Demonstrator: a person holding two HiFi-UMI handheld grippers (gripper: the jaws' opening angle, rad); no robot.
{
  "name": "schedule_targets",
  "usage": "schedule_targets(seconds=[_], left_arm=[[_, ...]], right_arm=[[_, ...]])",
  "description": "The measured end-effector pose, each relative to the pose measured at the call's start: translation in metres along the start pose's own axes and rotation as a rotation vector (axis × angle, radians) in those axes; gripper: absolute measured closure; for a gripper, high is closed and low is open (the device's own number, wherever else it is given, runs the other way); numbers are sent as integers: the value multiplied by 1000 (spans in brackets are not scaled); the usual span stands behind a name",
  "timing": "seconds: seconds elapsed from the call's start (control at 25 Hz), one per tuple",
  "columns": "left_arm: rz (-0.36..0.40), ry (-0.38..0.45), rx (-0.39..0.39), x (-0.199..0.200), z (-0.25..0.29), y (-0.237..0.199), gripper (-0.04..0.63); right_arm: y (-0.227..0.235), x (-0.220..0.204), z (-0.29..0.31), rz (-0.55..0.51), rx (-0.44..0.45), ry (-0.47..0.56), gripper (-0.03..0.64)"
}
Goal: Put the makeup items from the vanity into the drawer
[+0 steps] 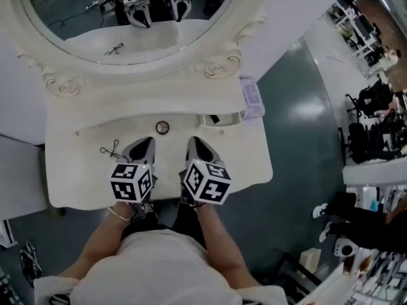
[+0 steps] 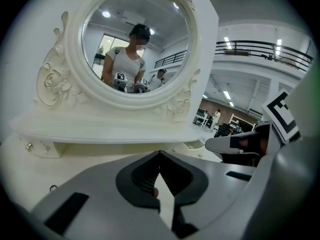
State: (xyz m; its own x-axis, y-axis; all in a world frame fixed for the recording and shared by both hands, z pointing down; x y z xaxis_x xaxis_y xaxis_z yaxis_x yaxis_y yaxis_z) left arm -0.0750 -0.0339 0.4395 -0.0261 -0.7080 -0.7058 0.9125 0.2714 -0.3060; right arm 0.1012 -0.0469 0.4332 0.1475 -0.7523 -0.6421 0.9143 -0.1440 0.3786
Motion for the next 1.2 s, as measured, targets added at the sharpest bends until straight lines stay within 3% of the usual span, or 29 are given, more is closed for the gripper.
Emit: schedule_targets(seconds=[0.36, 0.84, 0.96, 1.2], left_arm=[[-127, -11, 139, -26, -10, -41, 592], [-255, -34, 227, -56, -5, -75, 592], [-271, -35, 235, -57, 0, -81, 592], [-286, -37, 244, -59, 9, -87, 592]], right_arm=[[-26, -9, 51, -61, 149, -100, 595], [-36, -25, 100, -156, 189, -230, 588], [-35, -27, 108, -167, 186, -249, 537], [-31, -28, 124, -187, 169, -275, 501]])
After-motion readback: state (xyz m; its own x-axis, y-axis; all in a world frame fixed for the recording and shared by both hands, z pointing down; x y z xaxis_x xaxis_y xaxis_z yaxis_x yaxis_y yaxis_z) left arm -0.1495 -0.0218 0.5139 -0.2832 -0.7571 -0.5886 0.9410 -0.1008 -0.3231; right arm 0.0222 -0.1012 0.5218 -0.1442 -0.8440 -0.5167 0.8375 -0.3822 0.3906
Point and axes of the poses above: the fingertips, and each gripper's own axes: z forward along the fingers, y to its right, x out of its top, the point moved 7 cm from there along -z, backward along the fingers, and after that the axes turned 12 degrees about -y, right-handed, at the moved point
